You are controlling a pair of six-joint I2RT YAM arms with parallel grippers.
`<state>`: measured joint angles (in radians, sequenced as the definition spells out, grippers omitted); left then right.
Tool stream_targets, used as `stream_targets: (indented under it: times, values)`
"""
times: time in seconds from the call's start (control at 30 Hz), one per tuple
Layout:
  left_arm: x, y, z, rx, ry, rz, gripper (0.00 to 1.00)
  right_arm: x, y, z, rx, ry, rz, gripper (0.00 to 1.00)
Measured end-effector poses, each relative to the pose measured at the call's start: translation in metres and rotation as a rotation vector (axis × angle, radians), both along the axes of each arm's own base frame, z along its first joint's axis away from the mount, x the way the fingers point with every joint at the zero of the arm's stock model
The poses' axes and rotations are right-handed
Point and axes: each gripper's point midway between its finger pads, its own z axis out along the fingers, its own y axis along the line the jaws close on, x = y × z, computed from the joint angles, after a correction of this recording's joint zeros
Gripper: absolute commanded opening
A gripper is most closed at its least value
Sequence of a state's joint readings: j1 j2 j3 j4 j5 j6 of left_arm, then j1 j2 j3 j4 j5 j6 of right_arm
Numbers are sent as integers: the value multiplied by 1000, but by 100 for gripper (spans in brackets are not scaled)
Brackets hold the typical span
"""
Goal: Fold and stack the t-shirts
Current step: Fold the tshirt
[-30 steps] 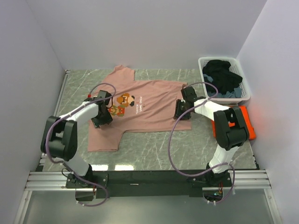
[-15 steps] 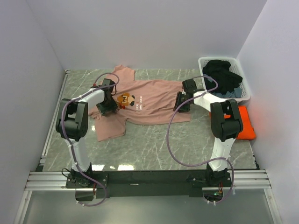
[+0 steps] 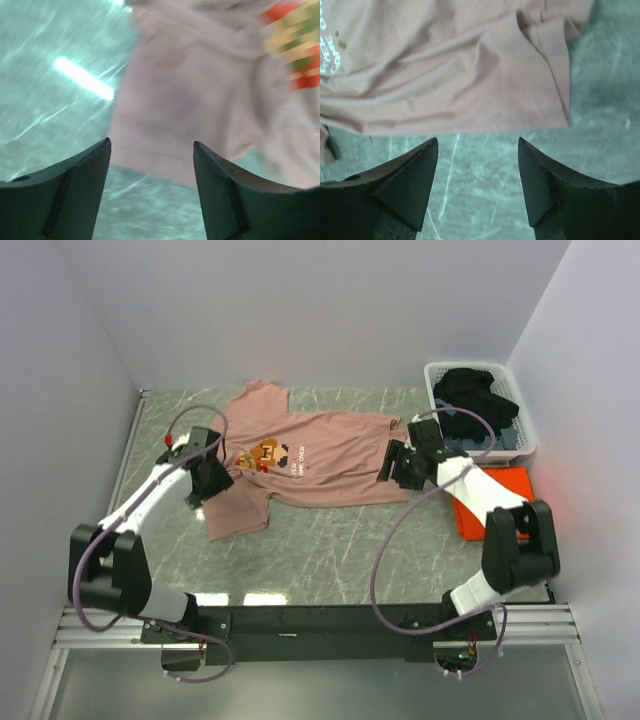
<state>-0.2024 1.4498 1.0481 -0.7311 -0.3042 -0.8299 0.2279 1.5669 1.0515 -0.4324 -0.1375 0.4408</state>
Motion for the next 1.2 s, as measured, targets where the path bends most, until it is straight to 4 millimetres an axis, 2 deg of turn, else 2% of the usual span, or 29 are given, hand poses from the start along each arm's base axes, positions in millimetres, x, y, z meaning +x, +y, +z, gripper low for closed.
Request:
stream_targets:
  times: [0.07,0.2,0.3,0.47,0.67,0.77,0.87,0.9,0.97,1.0,1.13,1.2]
  values:
    - [-21,6,-11,10,24,19,69,-15,-1,4,2,-17,0,73]
    - [-60,15,-52,41,160,45,66,-42,-3,-5,-6,-3,8,73]
    - [-74,19,-66,52,209,54,66,-60,-6,-11,-15,14,14,73]
    - [-63,20,-70,39,176,68,65,-74,-12,-14,-24,7,10,73]
    - [-56,15,-81,7,165,77,61,-79,-16,-12,-34,-11,3,73]
    - [-53,12,-82,-12,152,85,53,-79,-17,-11,-37,-15,1,72]
    - [-53,13,-82,-10,145,94,35,-79,-18,-11,-42,-16,-3,72]
    - [-52,13,-82,-11,142,96,22,-79,-18,-11,-45,-18,-5,72]
    - [-53,13,-81,-14,136,108,11,-78,-19,-12,-50,-19,-9,71]
    - [-54,14,-80,-12,134,113,1,-78,-20,-12,-53,-18,-11,71]
    - [-66,20,-74,7,159,121,1,-72,-23,-14,-77,-12,-26,68]
    - [-69,27,-62,13,139,135,1,-66,-24,-16,-90,-4,-34,67]
